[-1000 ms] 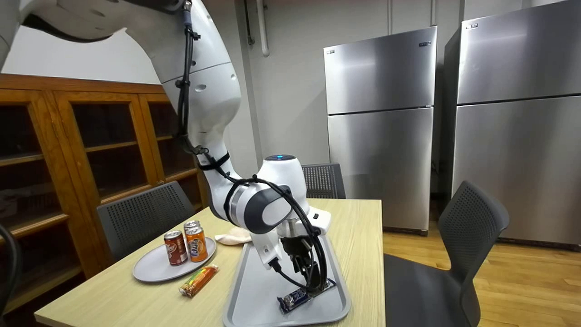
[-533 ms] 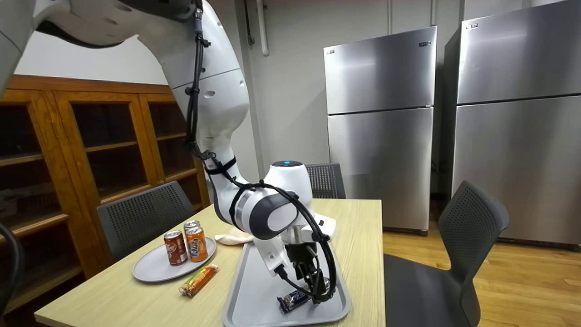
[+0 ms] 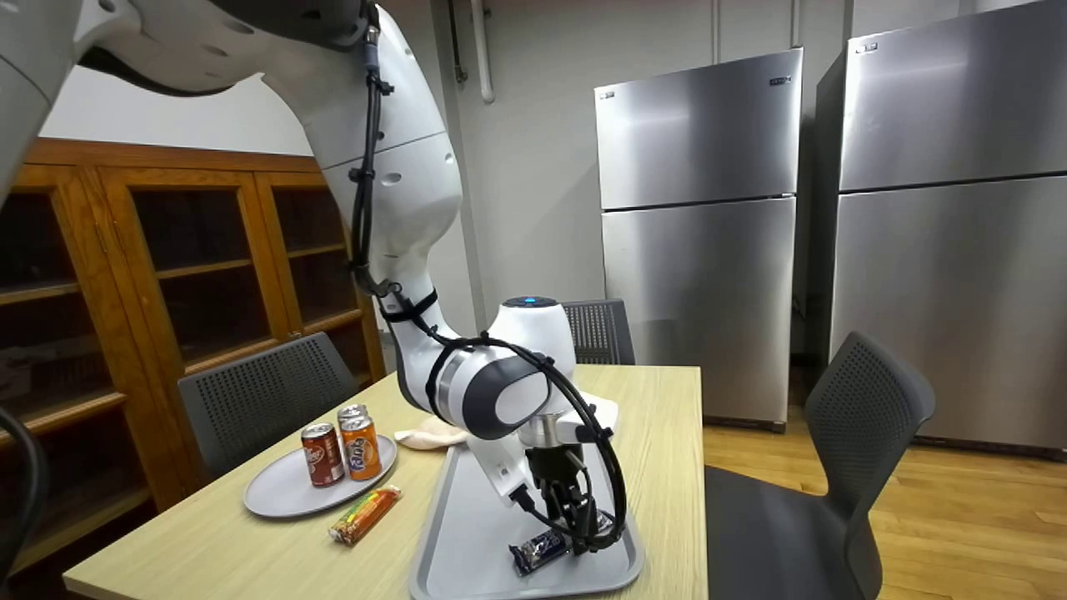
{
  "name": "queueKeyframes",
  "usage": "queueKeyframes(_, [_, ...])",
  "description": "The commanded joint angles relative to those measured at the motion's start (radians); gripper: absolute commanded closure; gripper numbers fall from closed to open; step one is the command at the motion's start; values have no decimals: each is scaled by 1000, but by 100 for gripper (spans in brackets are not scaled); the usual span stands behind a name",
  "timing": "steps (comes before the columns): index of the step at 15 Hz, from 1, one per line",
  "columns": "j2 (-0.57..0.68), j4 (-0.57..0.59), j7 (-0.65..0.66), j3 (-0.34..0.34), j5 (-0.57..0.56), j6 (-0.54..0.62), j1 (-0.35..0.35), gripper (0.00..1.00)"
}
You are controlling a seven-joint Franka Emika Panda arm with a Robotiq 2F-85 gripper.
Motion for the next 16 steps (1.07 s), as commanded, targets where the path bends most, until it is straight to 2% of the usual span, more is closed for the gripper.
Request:
queueKeyframes(1, [-8,19,-48,21,13,-34,-21,54])
queueKeyframes(7, [-51,-3,-87,40,10,-24,-23,96])
queueKeyframes(8, [-62,-9,-100,52,10,-19,-25,93])
queueKeyframes(16, [-145,-52,-228,167,17,5,-52,93])
